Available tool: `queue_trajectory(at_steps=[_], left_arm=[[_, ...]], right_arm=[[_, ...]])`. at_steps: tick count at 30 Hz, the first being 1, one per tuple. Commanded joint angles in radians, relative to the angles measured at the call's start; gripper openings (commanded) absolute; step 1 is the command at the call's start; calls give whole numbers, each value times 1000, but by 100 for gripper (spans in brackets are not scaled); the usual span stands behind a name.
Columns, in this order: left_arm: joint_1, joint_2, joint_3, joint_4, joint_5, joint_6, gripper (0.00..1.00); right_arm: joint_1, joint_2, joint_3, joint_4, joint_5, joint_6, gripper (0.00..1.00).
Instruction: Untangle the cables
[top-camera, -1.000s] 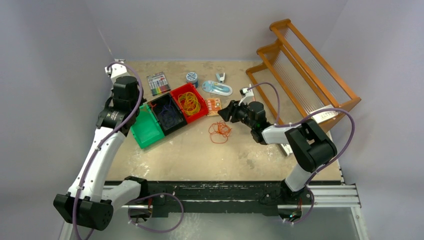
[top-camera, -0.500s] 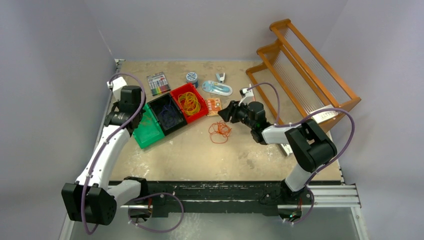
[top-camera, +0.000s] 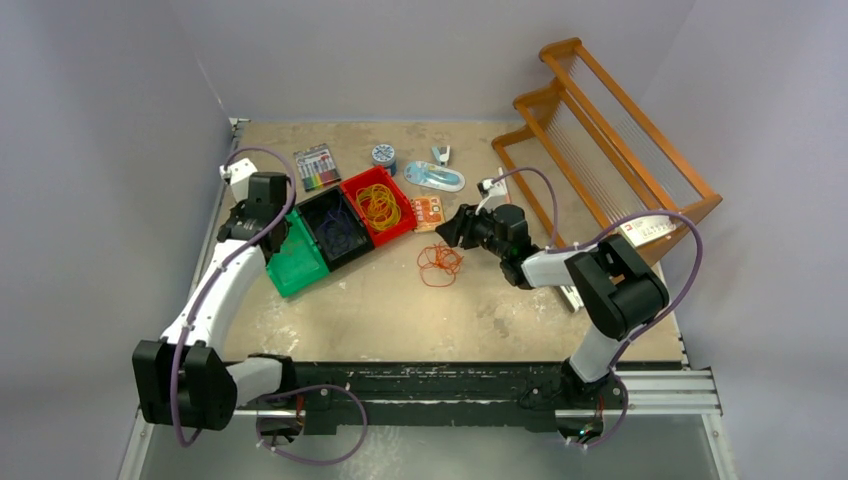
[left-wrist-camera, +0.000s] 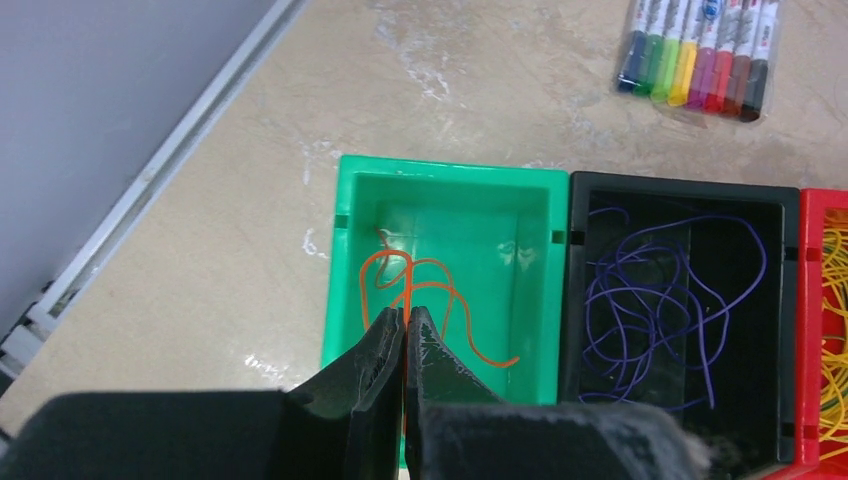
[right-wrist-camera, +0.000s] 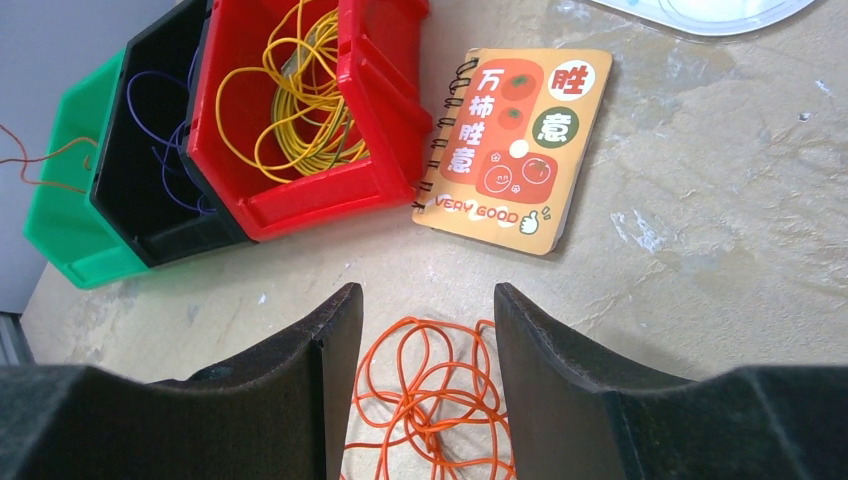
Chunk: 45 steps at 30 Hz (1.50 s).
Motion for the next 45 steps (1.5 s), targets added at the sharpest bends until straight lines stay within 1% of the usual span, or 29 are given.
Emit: queue_trajectory(at_steps=[1, 5, 7, 9, 12, 13, 15, 16, 22, 27, 30, 33, 36, 38, 41, 45], left_arm=[[6, 54, -12, 78, 91, 9, 0], [6, 107, 0, 66, 89, 17, 0], [5, 137, 10, 47, 74, 26, 3], [7, 158, 17, 34, 64, 33, 10], [7, 162, 23, 31, 59, 30, 27], [7, 156, 24, 34, 59, 27, 31], [7, 147, 31, 35, 52, 26, 38], [7, 144, 36, 36, 48, 26, 40], [5, 106, 46, 57, 62, 50, 42], [-8, 40, 44, 122, 159, 80, 42], [-79, 11, 48, 166, 185, 92, 42], [-213, 17, 62, 209, 176, 84, 42], [-306, 48, 52, 298, 261, 37, 42], [-377, 83, 43, 363, 287, 15, 42], [-492, 169, 49, 434, 303, -19, 42], [-554, 273, 19, 580, 371, -119, 41]], right_arm=[[5, -10, 27, 37, -14, -6, 54], [4, -22, 19, 34, -14, -7, 54], [5, -27, 15, 30, -15, -9, 54], [4, -29, 14, 28, -15, -9, 54], [4, -28, 15, 30, -15, -9, 54], [4, -28, 16, 31, -15, -10, 54], [5, -29, 16, 31, -15, -10, 54], [4, -31, 15, 31, -14, -9, 54], [5, -53, 0, 29, 0, -9, 54], [4, -117, -16, -6, 37, -8, 54], [4, -180, -10, -105, 93, -9, 54], [1, -226, 28, -263, 133, -33, 54], [-12, -260, 57, -398, 134, -46, 54], [-21, -282, 64, -468, 128, -49, 54], [-32, -326, 54, -530, 138, -40, 54], [-41, -364, 20, -540, 153, -2, 53]])
